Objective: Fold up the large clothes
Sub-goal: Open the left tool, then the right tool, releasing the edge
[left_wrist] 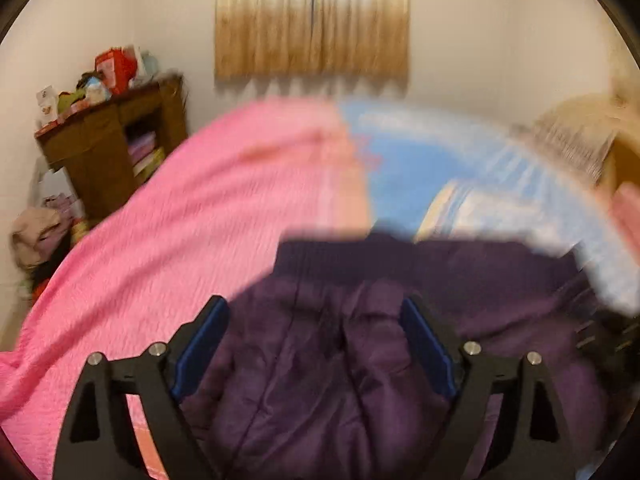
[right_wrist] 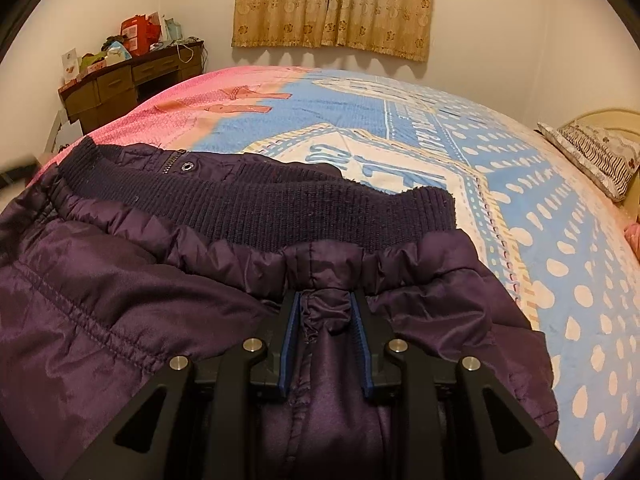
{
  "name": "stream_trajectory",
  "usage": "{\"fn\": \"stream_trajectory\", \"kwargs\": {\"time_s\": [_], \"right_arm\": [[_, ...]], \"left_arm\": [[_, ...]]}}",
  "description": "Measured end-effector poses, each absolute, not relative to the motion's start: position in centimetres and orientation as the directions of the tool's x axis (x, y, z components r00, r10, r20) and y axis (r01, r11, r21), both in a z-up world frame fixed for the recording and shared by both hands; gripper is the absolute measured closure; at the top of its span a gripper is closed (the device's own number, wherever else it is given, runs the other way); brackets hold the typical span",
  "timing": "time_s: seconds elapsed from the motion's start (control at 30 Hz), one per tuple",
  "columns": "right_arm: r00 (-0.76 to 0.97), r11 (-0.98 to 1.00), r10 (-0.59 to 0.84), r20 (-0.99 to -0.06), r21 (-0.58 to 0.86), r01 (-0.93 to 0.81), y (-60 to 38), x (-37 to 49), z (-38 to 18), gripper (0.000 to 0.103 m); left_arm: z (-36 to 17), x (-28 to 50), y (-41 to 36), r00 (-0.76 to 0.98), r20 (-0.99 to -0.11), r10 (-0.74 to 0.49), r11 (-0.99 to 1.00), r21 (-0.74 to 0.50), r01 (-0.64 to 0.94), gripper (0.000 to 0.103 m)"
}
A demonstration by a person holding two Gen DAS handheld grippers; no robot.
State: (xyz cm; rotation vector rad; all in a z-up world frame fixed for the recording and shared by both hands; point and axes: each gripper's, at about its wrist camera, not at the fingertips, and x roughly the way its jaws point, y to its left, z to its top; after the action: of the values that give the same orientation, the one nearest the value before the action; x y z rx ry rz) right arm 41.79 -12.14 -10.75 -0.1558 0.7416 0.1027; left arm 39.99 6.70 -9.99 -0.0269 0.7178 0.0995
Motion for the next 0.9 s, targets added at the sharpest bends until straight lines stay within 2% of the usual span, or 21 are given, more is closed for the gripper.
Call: {"fn": "stream_trajectory", "kwargs": {"time_s": [0.1,0.2,0.23,0.3,0.37,0.43,0.6,0.9], "right_arm": [[0.706,0.99,-0.023,-0.707,-0.115,-0.084,-12.0,41.0,-8.6,0.064],[0.792,0.998,-0.038,-0.609,-0.061,0.001,-10.8,38.8,-4.8,0.052],[0.81,1.0,-0.016,-0.586,-0.031,-0.002,-10.0,38.4,-4.0,0.04],[0.816,0.998,0.067,-0.574,0.039,-0.054,-7.8,38.5,-3.5,0.026],[0.789,0.997,0.074,-0.61,0.014,-0.082,-5.5,39.7,-4.9,0.026],[0.78,0.994,0.008,-0.626,-0.077,-0.072,-3.9,40.8,-7.5,0.026],[0.786,0.998,0.045,-0.616,-0.014,-0.068,-4.9,41.4,-10.2,0.024],[0.777,0.996,0.085,-0.624,0.032,-0.084,-5.2,42.0,-11.2,0.022]], "left_arm": [[-12.2,40.5,6.3,0.73,-0.669,0.136,0.989,0.047,-0.142,0.007],[-12.5,40.2,5.6,0.743,-0.643,0.187,0.982,0.094,-0.166,0.004],[-12.6,40.2,5.7,0.742,-0.645,0.183,0.982,0.086,-0.168,0.004],[-12.8,40.0,6.2,0.742,-0.651,0.162,0.984,0.052,-0.169,0.002],[-13.1,40.0,7.0,0.735,-0.665,0.131,0.985,0.001,-0.174,0.0],[-13.2,40.1,7.9,0.734,-0.67,0.111,0.984,-0.028,-0.175,0.0],[-13.9,39.8,8.8,0.728,-0.685,0.041,0.979,-0.12,-0.168,0.0],[-14.3,39.9,8.8,0.724,-0.69,0.02,0.974,-0.15,-0.17,0.0]]}}
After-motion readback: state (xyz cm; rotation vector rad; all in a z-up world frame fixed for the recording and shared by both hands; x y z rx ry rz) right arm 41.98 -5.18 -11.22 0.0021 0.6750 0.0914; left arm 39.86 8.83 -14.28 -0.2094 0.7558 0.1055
